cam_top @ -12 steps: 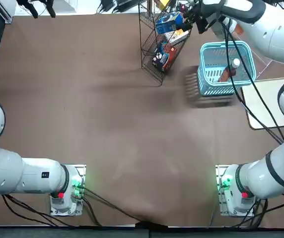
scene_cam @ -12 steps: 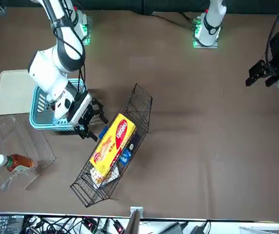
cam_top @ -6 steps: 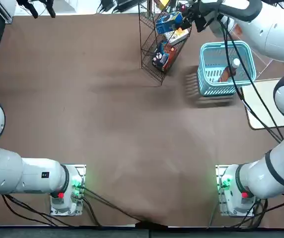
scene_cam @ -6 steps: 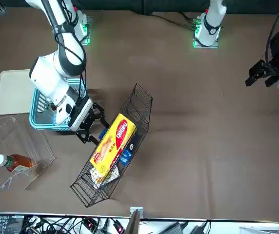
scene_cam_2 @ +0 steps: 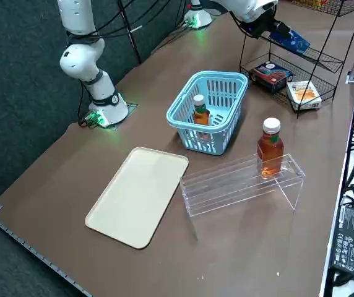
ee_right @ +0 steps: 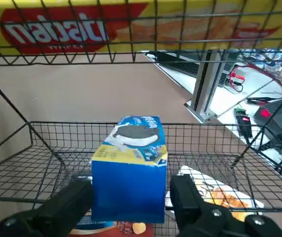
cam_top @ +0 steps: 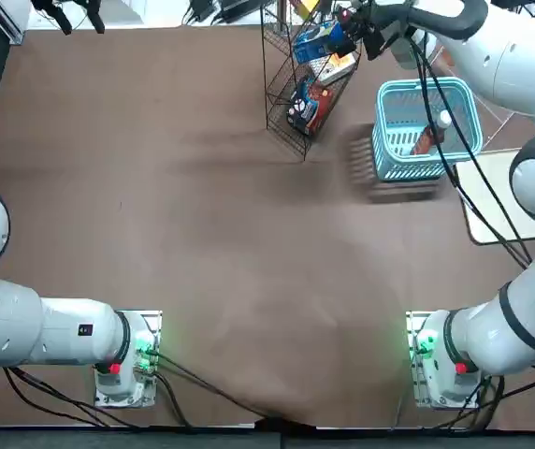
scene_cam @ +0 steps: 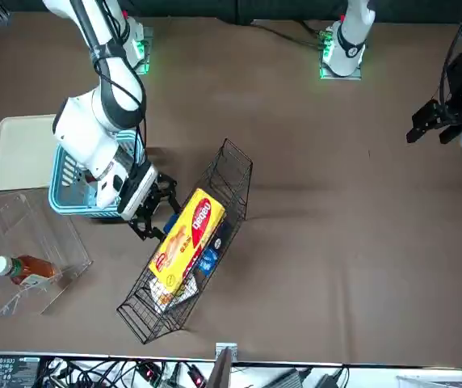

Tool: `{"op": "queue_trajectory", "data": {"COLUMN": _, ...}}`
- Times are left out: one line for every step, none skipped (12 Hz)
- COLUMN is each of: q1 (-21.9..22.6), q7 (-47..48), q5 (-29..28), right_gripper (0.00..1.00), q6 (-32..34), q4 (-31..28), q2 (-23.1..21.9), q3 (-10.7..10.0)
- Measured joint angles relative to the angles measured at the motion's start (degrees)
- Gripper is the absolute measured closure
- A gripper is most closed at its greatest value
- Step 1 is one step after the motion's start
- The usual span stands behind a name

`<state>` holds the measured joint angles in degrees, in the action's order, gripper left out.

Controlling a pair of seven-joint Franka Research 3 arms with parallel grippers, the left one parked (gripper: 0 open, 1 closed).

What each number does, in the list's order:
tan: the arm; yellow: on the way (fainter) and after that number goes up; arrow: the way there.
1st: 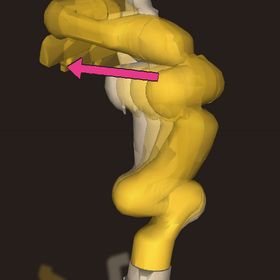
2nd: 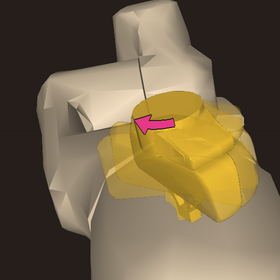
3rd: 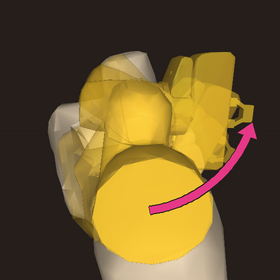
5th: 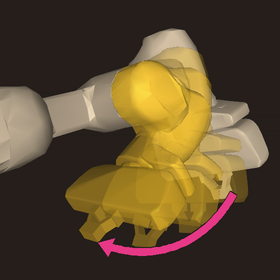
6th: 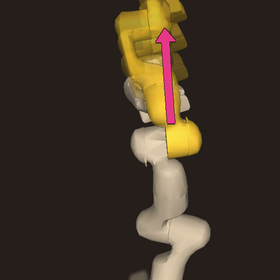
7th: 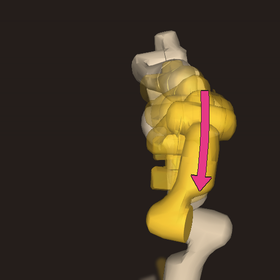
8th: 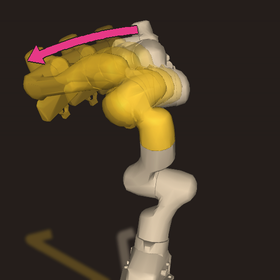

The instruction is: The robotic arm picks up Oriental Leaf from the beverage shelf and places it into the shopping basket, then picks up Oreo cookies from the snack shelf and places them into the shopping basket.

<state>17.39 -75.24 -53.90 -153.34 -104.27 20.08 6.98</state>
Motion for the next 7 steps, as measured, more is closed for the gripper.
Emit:
{"op": "queue_trajectory", "data": {"q1": 0.15, "q7": 0.0, "q5": 0.0, "right_gripper": 0.0, "q6": 0.0, "q4": 0.12, "q2": 0.17, "q3": 0.0}}
{"op": "queue_trajectory", "data": {"q1": 0.27, "q7": 0.0, "q5": -0.01, "right_gripper": 0.0, "q6": 0.0, "q4": 0.19, "q2": 0.29, "q3": 0.0}}
{"op": "queue_trajectory", "data": {"q1": 0.35, "q7": 0.0, "q5": -0.01, "right_gripper": 0.0, "q6": 0.0, "q4": 0.22, "q2": 0.35, "q3": 0.0}}
{"op": "queue_trajectory", "data": {"q1": 0.41, "q7": -0.01, "q5": -0.01, "right_gripper": 0.0, "q6": -0.02, "q4": 0.22, "q2": 0.37, "q3": 0.0}}
{"op": "queue_trajectory", "data": {"q1": 0.46, "q7": -0.01, "q5": -0.04, "right_gripper": 0.0, "q6": -0.04, "q4": 0.27, "q2": 0.45, "q3": 0.0}}
{"op": "queue_trajectory", "data": {"q1": 0.5, "q7": -0.02, "q5": -0.06, "right_gripper": 0.0, "q6": -0.05, "q4": 0.3, "q2": 0.53, "q3": 0.0}}
{"op": "queue_trajectory", "data": {"q1": 0.54, "q7": -0.02, "q5": -0.09, "right_gripper": 0.0, "q6": -0.05, "q4": 0.33, "q2": 0.61, "q3": 0.0}}
